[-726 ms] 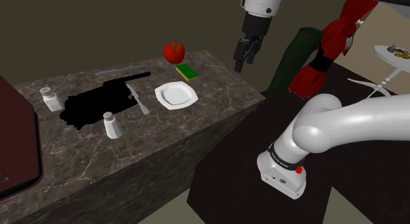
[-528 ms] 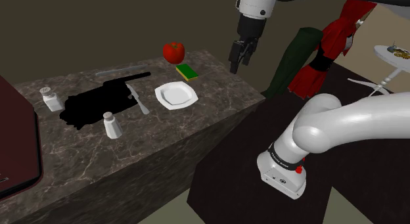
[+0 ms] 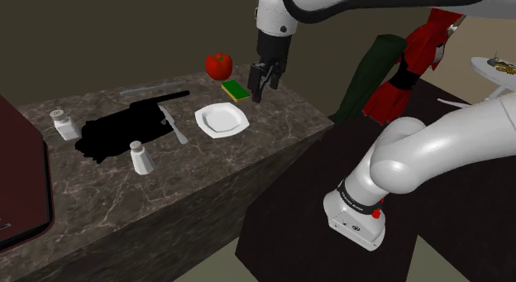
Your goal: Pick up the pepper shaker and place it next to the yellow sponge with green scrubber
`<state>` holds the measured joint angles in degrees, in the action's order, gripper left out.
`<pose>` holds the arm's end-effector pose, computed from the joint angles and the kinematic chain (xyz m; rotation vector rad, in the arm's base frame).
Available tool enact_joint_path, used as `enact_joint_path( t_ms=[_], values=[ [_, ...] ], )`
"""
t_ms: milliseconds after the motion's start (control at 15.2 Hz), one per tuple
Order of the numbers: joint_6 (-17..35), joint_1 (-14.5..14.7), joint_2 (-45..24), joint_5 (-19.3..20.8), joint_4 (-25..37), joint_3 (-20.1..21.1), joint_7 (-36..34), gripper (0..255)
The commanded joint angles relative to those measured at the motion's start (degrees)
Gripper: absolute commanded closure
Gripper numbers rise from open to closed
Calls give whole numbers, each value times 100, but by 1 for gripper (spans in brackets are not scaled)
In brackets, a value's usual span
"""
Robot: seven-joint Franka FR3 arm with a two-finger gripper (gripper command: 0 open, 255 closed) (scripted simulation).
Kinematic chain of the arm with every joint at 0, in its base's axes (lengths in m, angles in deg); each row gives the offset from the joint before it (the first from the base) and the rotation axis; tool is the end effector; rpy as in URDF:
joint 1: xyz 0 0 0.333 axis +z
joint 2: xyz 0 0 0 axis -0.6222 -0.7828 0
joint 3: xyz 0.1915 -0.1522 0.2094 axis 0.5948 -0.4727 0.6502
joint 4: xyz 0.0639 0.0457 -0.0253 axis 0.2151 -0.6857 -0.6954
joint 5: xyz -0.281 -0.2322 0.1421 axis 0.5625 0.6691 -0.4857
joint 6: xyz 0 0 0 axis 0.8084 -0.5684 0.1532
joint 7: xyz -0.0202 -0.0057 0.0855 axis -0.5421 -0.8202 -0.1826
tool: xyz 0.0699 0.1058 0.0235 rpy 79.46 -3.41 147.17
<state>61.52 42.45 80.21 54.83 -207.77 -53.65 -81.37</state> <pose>0.3598 0.1303 0.4985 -3.1162 -0.2457 0.0922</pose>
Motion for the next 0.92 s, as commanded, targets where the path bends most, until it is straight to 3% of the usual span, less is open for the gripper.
enact_joint_path(
  t_ms=[0,462,858],
  values=[
    [252,61,-334,-4,138,215,-159,0],
    [929,180,-1678,312,920,886,-749,0],
    [1260,344,-2959,966,1837,1348,-1396,0]
  ],
)
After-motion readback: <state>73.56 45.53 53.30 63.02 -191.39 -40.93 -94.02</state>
